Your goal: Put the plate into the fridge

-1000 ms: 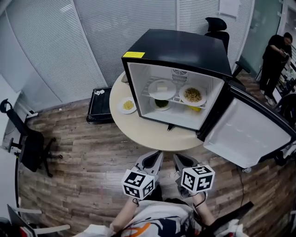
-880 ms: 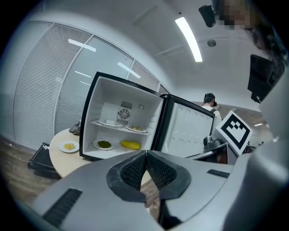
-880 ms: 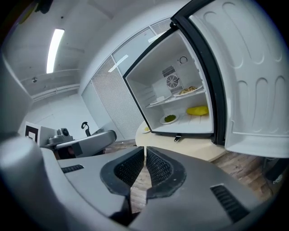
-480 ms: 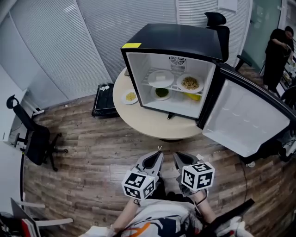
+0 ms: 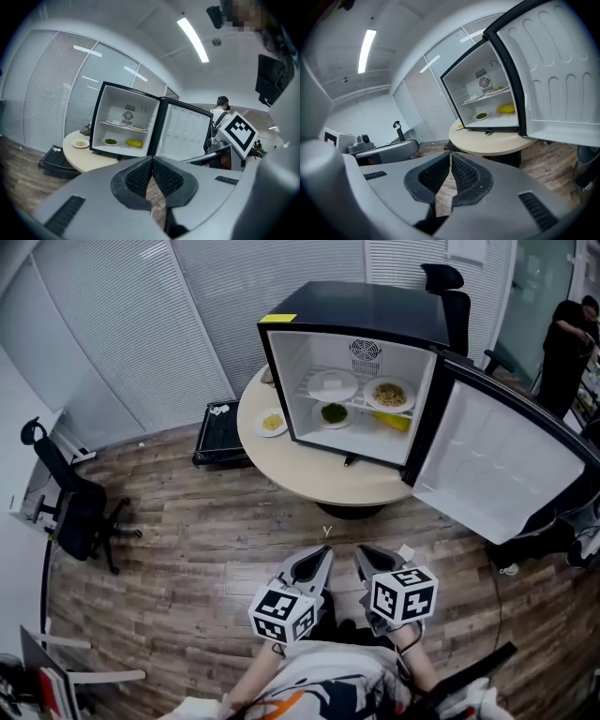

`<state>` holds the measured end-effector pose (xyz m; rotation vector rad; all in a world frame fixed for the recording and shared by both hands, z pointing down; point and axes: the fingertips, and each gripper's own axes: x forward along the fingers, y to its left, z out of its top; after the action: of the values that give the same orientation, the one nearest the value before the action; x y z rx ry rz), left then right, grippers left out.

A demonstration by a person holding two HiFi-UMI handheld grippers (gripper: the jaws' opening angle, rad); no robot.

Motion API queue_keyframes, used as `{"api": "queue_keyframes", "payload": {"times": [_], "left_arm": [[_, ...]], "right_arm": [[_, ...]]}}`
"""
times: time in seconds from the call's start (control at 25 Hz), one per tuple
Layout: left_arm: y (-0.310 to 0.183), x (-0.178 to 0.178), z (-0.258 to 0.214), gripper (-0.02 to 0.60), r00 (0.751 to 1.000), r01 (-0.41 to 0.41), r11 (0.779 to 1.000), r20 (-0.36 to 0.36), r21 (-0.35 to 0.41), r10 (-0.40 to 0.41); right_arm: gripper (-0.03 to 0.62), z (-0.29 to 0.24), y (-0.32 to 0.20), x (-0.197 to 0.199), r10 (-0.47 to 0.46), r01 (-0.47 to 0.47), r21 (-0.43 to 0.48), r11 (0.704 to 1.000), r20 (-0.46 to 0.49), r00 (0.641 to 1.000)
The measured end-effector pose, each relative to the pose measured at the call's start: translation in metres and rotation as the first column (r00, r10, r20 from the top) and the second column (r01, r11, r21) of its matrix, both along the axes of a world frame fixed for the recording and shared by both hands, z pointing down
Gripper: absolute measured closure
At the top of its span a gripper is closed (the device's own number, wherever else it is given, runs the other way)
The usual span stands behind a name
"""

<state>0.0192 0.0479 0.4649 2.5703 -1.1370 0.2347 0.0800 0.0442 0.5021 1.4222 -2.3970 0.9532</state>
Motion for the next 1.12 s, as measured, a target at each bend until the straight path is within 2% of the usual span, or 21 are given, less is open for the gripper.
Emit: {"api": "queue_keyframes", "payload": {"times": [0.84, 1.12], "left_arm": [[0.019, -0.025, -0.011, 0.568, 1.0, 0.004, 0.999, 0.019, 0.04, -0.004], [0.015, -0.041, -0.009, 0.568, 0.999, 0.035, 0.999, 0.015, 0.036, -0.035]], "right_arm": [[0.572, -0.013, 0.008, -0.023, -0.019, 0.019, 0.042, 0.999, -0.006, 1.0], [0.572, -0.008, 0.004, -0.029, -0.026, 0.026, 0.031, 0.999, -0.011, 1.0]]}}
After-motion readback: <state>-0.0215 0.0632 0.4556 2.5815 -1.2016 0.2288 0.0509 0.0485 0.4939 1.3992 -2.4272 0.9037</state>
